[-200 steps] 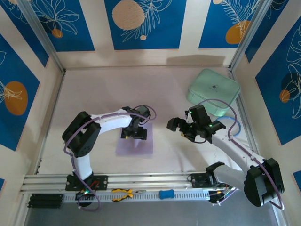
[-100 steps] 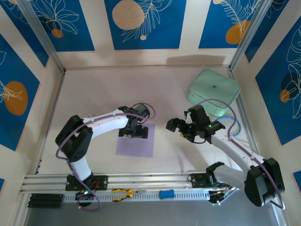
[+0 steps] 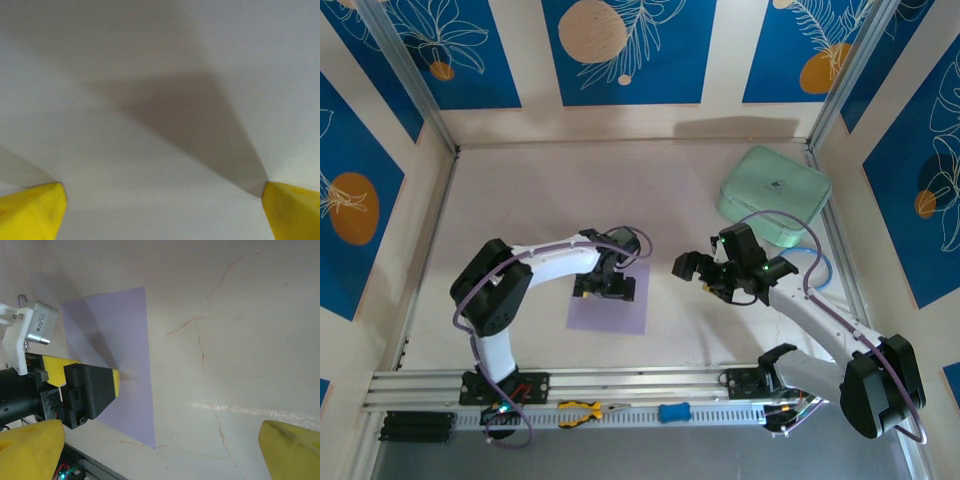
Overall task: Fold a paper plane with a square sheet of paper (pick it up from the middle)
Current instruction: First fold the square sheet of paper in half at the center of the table.
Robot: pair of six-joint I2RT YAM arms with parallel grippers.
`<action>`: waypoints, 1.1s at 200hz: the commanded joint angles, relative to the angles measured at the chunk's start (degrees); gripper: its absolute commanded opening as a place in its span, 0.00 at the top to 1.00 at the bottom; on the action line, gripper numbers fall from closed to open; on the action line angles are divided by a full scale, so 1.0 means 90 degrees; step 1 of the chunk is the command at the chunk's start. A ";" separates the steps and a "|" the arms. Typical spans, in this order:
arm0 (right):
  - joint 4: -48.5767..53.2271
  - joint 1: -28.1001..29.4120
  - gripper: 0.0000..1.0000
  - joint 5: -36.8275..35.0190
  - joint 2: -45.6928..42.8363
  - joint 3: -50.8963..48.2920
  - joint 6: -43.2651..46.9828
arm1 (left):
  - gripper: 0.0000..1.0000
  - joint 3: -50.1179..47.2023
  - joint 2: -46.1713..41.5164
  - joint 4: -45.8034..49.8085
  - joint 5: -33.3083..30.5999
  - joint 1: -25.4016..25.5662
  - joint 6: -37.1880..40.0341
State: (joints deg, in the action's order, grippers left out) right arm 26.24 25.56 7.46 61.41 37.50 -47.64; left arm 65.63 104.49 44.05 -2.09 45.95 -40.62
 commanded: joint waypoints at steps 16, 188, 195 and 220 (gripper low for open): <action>0.0101 0.0032 0.01 0.0031 0.0073 0.0025 -0.0034 | 0.00 -0.0148 0.0232 0.0027 0.0200 0.0051 -0.0023; 0.1391 0.0155 0.01 -0.2382 0.0074 0.0594 0.0118 | 0.44 -0.0498 -0.0681 -0.0999 0.0361 0.0074 0.0152; 0.1360 0.0160 0.01 -0.2455 0.0040 0.0583 0.0158 | 0.45 -0.0511 -0.0735 -0.1099 0.0408 0.0070 0.0158; 0.1089 0.0153 0.01 -0.2427 -0.0255 0.0507 0.0149 | 0.50 -0.0573 -0.0924 -0.1531 0.0746 0.0068 0.0214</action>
State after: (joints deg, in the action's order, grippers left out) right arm 35.64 26.63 -11.16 61.58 41.54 -46.94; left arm 61.17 98.96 35.03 0.99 46.04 -39.70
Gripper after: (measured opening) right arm 0.991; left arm 0.514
